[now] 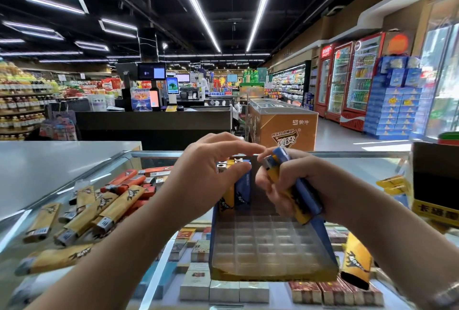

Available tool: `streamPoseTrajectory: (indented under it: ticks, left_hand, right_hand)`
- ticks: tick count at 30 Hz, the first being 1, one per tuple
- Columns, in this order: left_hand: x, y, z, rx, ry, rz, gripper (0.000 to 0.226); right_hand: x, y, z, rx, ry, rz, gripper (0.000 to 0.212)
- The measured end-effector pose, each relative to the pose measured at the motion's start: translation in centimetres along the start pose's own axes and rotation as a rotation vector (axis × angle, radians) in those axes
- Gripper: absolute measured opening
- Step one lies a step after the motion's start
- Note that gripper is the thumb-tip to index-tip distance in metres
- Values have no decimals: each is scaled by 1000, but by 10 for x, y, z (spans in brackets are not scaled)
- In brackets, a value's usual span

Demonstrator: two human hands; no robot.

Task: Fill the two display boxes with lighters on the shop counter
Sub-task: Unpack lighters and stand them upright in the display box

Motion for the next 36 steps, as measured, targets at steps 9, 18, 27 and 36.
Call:
streamPoseTrajectory:
  ticks: [9,18,27,36]
  left_hand:
    - [3,1,11,-172,280,-99,27]
    - [-4,6,21,-223,436,-274,18]
    - [-13,-4,-12,16,278,-240,20]
    - [-13,-1,-9,-61,-77,-94,28]
  right_hand:
    - [3,3,11,-263,-111,100,17]
    - [16,-5,3,-18,24,128,63]
    - [4,-11,-17,263,32,-58,54]
    - [-14,3,-33,778,515,-506,37]
Point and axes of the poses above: each hand's wrist, its own y-axis away from the middle knuckle, its own z-axis out of the palm, x = y × z, the point moved 4 cm from there along -y, towards the middle knuckle, and after that the axes turned 5 degrees about z, right-handed, at the moved point
